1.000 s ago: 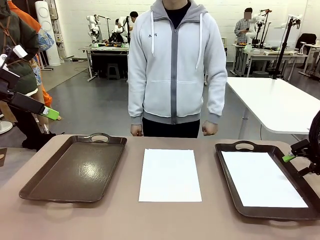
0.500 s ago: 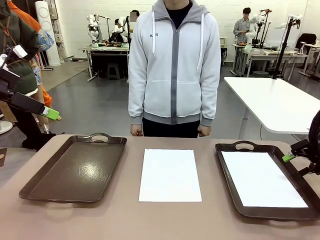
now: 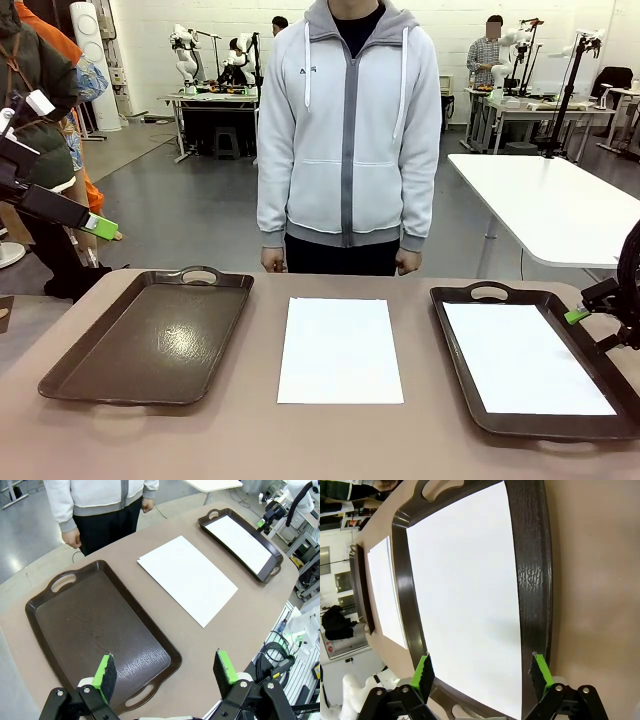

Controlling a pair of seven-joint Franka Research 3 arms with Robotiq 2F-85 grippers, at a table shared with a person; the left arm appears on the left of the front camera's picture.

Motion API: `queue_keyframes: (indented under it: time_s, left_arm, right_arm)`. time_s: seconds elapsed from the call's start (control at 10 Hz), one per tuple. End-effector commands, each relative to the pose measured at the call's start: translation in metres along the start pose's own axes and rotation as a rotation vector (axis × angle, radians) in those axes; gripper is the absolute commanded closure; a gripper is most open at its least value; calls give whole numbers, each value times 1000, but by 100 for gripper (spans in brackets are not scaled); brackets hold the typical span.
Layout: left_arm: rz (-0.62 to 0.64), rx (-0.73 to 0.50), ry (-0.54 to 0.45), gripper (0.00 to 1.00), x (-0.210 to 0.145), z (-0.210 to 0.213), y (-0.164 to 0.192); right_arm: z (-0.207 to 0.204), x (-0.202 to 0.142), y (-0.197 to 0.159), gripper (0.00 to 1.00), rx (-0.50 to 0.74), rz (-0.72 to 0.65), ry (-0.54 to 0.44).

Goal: Sort the A4 documents.
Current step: Place the A4 Paper in the designated Handle tray, then receive the A4 Paper.

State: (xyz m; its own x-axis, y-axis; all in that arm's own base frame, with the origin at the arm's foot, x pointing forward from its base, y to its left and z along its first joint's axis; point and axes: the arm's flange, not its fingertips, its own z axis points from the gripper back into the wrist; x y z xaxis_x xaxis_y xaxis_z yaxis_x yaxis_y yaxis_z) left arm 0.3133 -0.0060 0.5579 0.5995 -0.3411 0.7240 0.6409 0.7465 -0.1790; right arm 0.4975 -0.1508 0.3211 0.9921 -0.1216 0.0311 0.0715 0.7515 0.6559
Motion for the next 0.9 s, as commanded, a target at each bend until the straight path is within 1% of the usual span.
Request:
queue_keyframes:
  time_s: [0.0,0.8]
  left_arm:
    - [-6,-10,-5,0,0,0,1]
    - [-6,-10,-5,0,0,0,1]
  right_arm:
    - [0,0,-1,0,-2,0,1]
    - [0,0,-1,0,-2,0,1]
